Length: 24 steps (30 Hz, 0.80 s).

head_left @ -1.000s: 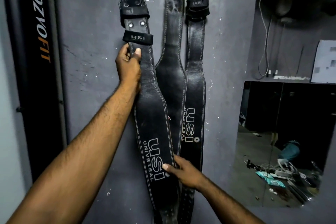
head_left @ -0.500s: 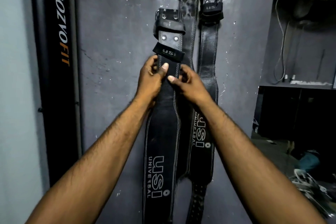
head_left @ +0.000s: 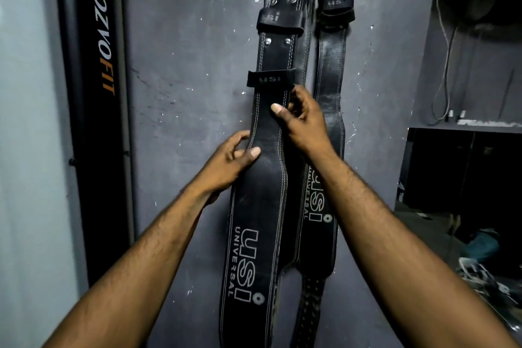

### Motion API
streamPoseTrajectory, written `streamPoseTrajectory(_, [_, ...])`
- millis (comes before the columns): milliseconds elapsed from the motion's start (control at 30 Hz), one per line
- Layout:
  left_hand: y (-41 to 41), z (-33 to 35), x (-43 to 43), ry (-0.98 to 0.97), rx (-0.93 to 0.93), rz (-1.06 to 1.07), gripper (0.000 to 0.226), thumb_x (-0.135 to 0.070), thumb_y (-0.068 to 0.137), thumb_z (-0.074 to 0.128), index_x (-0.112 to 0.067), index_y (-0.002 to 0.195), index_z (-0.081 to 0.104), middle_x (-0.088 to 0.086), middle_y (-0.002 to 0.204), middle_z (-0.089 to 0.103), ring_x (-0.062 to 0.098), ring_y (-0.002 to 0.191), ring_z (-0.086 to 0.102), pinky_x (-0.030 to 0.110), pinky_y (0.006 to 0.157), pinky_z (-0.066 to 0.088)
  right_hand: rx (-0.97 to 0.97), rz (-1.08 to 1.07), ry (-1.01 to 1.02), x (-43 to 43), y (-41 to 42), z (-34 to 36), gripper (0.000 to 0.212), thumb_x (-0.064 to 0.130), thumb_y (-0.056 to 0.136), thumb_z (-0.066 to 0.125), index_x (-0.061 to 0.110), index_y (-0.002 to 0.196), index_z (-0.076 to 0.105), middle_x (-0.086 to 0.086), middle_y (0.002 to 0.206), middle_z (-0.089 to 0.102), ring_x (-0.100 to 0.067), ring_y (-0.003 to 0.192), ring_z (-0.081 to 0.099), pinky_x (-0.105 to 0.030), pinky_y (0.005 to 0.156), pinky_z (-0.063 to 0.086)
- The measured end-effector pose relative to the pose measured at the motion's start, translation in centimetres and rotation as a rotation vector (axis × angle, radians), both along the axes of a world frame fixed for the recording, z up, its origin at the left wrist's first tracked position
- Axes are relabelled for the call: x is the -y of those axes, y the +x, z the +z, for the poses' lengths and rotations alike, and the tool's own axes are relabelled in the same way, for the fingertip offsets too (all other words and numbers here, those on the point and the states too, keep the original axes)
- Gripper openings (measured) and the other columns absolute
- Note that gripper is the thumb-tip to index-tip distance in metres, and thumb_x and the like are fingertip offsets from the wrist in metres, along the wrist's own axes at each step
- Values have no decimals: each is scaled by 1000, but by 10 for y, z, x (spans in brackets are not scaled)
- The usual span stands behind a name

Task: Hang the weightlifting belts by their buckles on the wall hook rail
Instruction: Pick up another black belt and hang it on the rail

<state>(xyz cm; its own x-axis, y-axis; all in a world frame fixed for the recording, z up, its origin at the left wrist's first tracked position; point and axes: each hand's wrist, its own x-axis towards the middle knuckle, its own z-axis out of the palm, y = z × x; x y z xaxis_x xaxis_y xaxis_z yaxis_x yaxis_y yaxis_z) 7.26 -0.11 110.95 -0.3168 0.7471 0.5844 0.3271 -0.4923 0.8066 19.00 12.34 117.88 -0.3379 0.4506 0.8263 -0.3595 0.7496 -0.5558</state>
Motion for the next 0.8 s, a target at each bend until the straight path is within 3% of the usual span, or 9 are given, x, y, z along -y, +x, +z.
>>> streamPoseTrajectory(67, [2,-15,0,-12,13,-5,34,-7,98,55,-9,132,55,5,116,73,15,103,69,29,91,57,1,-39,-28,-1,1,1,53,17,89,72,5,136,51,-2,121,55,7,87,48,-6,80,43])
streamPoseTrajectory(167, [7,-26,-9,72,34,159,32,-4,96,59,-6,128,60,8,119,72,16,107,69,36,100,53,-11,-58,-54,1,0,-1,55,25,87,72,5,134,52,1,120,51,2,91,49,-13,86,42])
streamPoseTrajectory(267, [10,-35,-14,85,55,164,33,-6,95,61,-10,128,60,8,120,72,19,111,68,38,101,53,-42,-78,-113,2,-2,-8,56,17,93,67,5,143,45,1,130,50,-6,106,49,-2,87,40])
streamPoseTrajectory(300, [10,-40,-14,56,71,130,36,-4,95,61,-9,130,58,9,122,71,19,112,68,37,100,54,-55,-90,-120,1,-3,-10,53,15,94,66,5,142,46,-3,133,52,-8,109,50,-5,91,41])
streamPoseTrajectory(400, [10,-59,-13,2,64,88,41,2,94,59,-8,133,54,9,124,70,21,114,67,36,99,55,-82,-107,-134,-2,-5,-10,49,16,94,65,4,139,50,-17,139,55,-18,116,53,-33,108,44])
streamPoseTrajectory(467, [10,-66,-17,42,45,141,36,4,93,59,-8,127,58,8,118,72,18,107,70,38,98,55,-74,-105,-158,-3,-6,-10,50,16,94,65,3,139,49,-19,140,54,-25,122,55,-38,111,42])
streamPoseTrajectory(633, [12,-72,-21,-4,78,92,38,-1,94,61,-10,131,56,6,120,72,16,108,70,31,93,57,-139,-108,-192,-2,-5,-9,49,11,96,62,0,141,47,-16,143,52,-20,126,52,-3,96,38])
streamPoseTrajectory(733, [11,-83,-23,-137,32,82,39,-5,93,63,-12,131,57,3,120,71,19,113,68,34,95,57,-198,-110,-200,-5,-3,-7,47,5,96,59,-3,140,45,-13,139,52,-13,122,48,3,92,35])
streamPoseTrajectory(800, [12,-86,-25,-124,28,133,37,-7,92,65,-14,128,59,4,118,72,21,109,70,41,96,57,-205,-116,-199,-6,-1,-5,46,4,96,59,-4,140,45,-15,138,53,-11,120,46,3,91,35])
